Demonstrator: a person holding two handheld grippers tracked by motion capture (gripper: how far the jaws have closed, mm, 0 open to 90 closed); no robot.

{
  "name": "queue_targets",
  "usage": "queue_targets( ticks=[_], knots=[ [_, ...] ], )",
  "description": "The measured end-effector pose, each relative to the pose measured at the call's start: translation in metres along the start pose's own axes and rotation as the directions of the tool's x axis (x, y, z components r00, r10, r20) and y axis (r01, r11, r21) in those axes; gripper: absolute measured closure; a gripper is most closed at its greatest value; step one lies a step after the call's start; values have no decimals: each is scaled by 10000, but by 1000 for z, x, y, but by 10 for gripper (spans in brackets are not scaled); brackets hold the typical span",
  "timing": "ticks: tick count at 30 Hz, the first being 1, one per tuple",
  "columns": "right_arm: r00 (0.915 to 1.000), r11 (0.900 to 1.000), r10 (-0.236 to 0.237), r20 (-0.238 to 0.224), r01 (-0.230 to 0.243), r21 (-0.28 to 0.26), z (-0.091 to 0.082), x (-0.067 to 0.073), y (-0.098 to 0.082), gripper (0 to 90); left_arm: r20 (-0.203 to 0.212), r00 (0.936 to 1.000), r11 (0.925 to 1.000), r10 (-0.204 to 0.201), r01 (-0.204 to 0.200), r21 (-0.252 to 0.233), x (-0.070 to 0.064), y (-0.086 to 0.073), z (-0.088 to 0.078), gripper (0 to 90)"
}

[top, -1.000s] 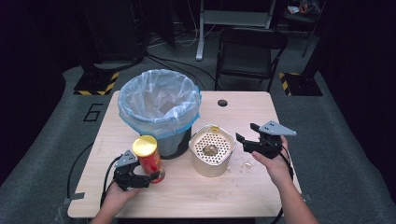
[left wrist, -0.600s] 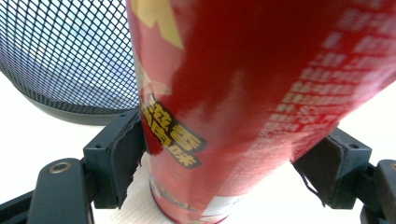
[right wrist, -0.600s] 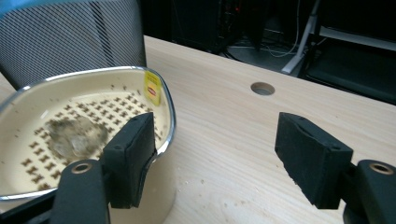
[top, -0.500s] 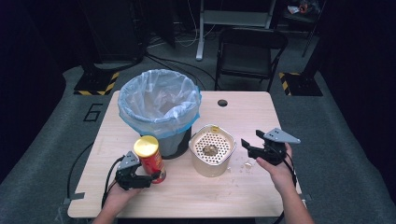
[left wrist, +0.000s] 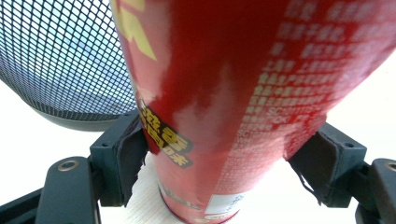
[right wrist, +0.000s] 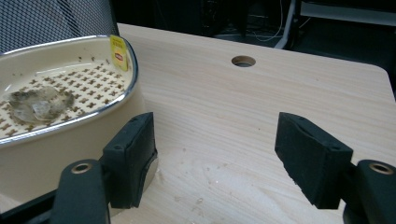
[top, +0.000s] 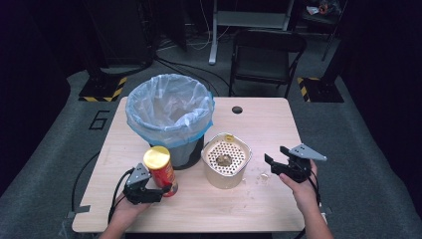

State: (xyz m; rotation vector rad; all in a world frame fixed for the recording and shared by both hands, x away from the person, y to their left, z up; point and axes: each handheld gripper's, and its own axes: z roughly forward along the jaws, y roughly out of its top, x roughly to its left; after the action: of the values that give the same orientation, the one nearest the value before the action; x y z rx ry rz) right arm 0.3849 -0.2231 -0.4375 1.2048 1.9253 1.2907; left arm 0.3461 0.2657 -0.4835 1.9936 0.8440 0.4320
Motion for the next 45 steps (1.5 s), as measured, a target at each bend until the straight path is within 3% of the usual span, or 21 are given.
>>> queue_targets(
  ticks=[8, 13, 22, 32, 45],
  knots=[
    [9996, 9995, 255, 126, -257, 202, 2, -3, -11, 284, 200, 9997, 9997, -173, 176, -156, -1, 9, -11, 233],
    [9997, 9992, 168, 183, -174, 361, 3, -4, -18, 284, 269, 9994, 9997, -196, 200, -141, -6, 20, -24, 233],
    [9994, 9972, 299, 175, -310, 682, 7, -6, -28, 284, 235, 9997, 9999, -101, 102, -72, -14, 57, -60, 233],
    [9995, 9963, 241, 195, -256, 821, 10, -5, -32, 284, 324, 9995, 9999, 20, -16, -130, -27, 109, -102, 233],
    [9996, 9951, 188, 190, -205, 964, 13, -3, -34, 284, 364, 9993, 9994, 68, -56, -330, -24, 161, -135, 234]
  ],
)
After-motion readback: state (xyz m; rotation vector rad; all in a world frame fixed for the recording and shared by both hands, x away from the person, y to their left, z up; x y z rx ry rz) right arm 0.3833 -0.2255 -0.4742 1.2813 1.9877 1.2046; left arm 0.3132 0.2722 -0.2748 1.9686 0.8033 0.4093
